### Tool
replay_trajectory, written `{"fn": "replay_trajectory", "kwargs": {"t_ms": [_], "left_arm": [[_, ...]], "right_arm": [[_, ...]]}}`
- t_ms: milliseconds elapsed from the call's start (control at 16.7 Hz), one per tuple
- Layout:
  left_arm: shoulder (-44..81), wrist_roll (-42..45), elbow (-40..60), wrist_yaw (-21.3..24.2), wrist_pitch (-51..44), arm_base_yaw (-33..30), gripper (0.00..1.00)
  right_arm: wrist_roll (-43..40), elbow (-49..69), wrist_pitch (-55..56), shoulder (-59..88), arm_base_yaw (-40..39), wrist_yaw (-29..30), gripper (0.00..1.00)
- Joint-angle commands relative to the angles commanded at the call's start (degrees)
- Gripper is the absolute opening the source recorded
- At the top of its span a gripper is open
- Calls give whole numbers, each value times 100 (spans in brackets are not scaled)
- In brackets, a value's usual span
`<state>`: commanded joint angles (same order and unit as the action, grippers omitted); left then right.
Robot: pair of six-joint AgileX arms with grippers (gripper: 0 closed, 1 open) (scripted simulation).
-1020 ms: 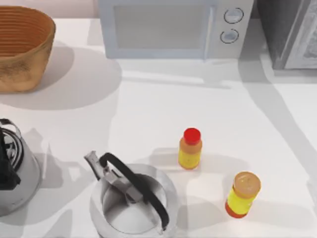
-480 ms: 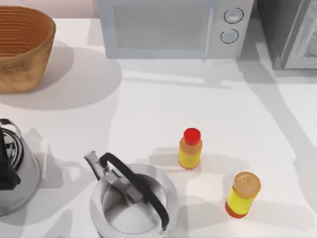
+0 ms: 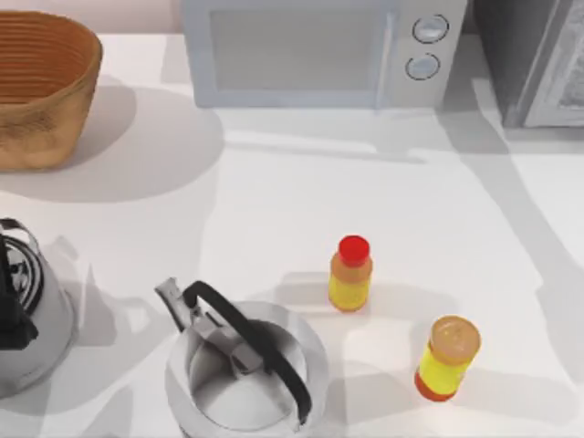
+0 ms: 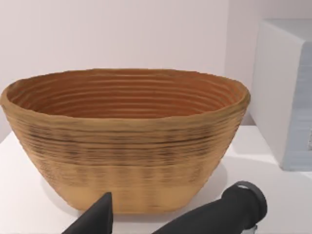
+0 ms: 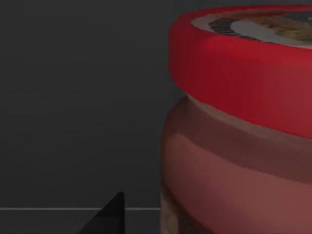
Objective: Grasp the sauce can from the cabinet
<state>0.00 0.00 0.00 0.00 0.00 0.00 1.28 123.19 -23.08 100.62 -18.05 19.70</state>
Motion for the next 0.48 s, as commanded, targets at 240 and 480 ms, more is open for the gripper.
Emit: {"fn": "replay_trajectory", "kwargs": {"t_ms": [240, 480], "left_arm": [[0, 0, 0, 0, 0, 0, 100], [0, 0, 0, 0, 0, 0, 100]], "right_arm": [[0, 0, 0, 0, 0, 0, 47], [0, 0, 0, 0, 0, 0, 17]]}}
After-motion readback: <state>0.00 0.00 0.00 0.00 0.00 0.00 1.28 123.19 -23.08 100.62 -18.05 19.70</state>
